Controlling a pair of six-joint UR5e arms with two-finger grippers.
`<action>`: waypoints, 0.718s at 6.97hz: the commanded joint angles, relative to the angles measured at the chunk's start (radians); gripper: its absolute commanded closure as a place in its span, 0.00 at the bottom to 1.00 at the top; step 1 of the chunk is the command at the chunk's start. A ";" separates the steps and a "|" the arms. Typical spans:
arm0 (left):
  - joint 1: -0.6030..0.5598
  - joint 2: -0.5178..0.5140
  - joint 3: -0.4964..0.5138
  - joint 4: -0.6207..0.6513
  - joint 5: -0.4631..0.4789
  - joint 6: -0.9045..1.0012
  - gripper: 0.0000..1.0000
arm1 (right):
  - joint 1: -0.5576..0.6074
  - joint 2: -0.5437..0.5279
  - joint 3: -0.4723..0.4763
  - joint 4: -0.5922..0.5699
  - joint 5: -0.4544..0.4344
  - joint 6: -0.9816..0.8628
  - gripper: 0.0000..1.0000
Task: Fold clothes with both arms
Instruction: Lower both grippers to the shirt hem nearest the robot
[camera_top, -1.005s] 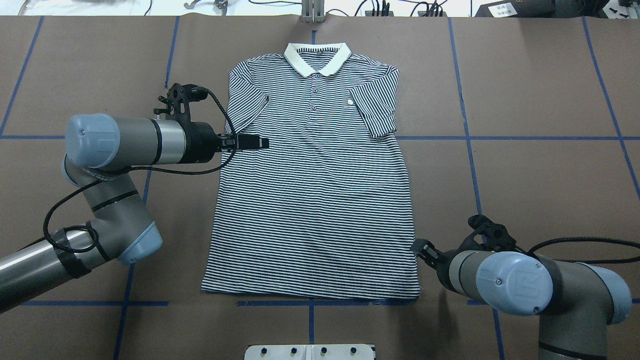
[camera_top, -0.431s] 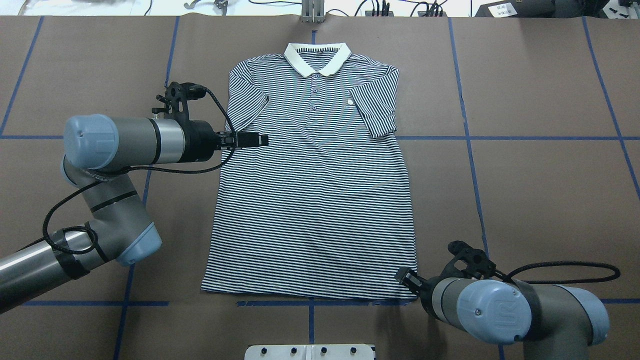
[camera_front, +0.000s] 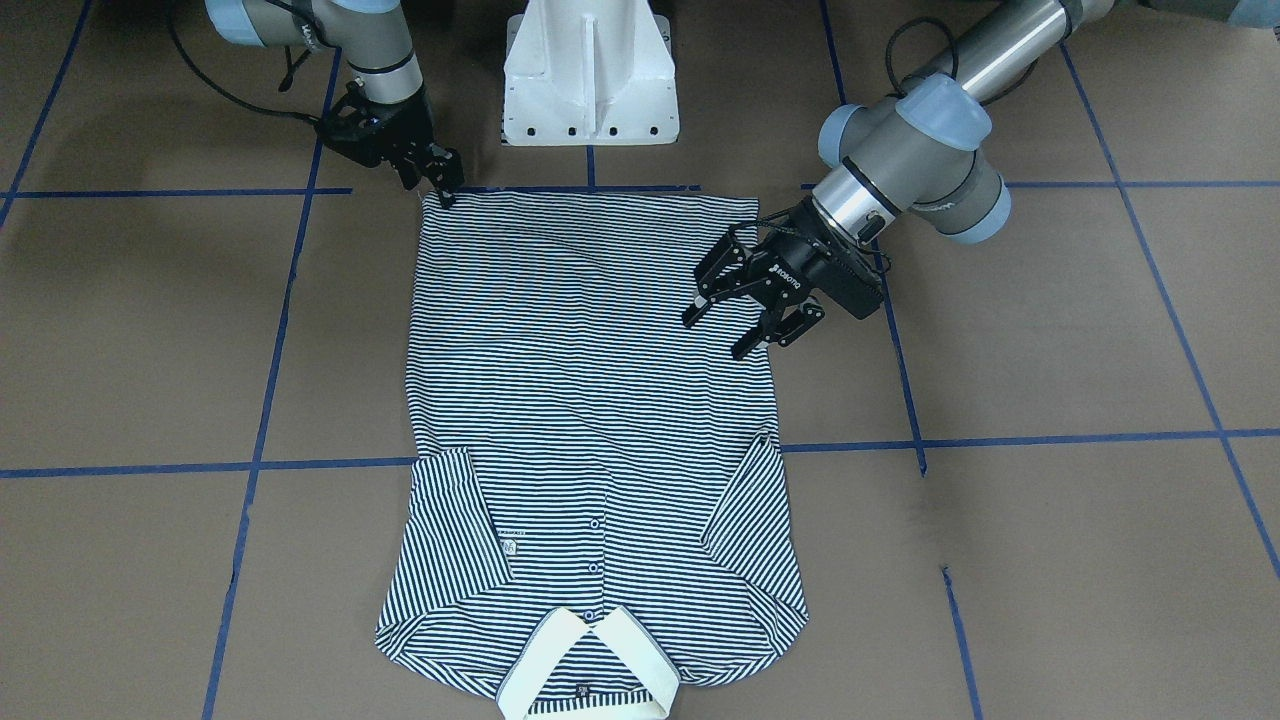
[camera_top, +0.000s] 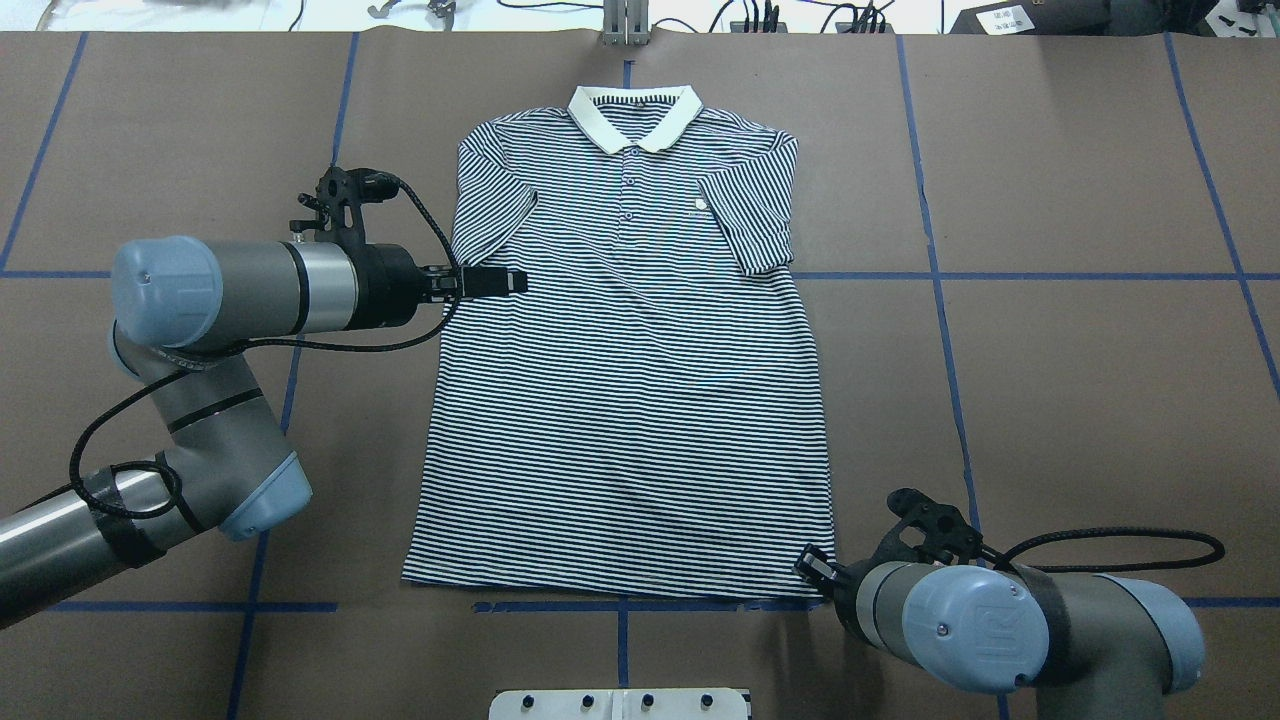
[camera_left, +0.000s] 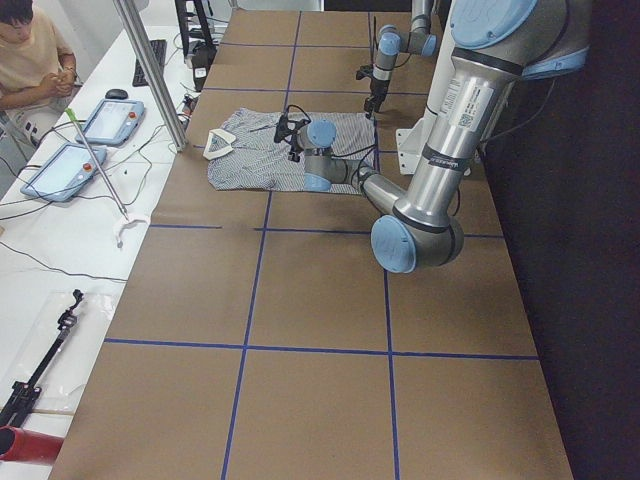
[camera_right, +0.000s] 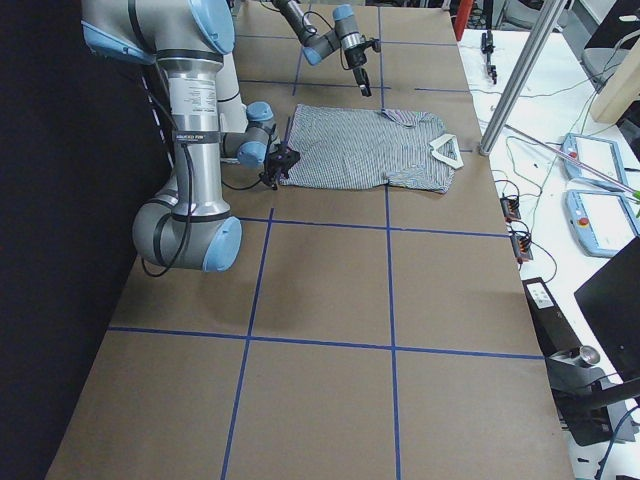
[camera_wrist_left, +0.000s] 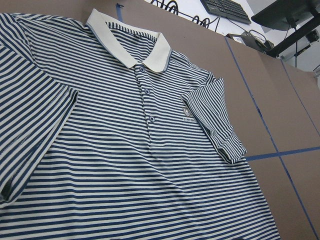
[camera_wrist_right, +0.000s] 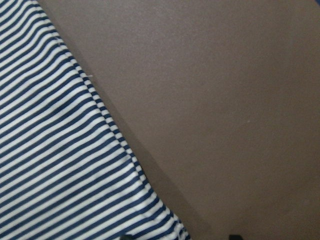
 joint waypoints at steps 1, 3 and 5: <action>0.000 0.014 -0.001 0.000 -0.001 0.001 0.21 | 0.022 -0.001 0.000 0.001 0.007 -0.010 1.00; 0.000 0.017 0.001 -0.005 -0.002 0.005 0.21 | 0.022 0.000 0.006 0.001 0.007 -0.012 1.00; 0.011 0.012 -0.057 0.012 -0.005 -0.012 0.21 | 0.035 0.002 0.046 0.001 0.005 -0.010 1.00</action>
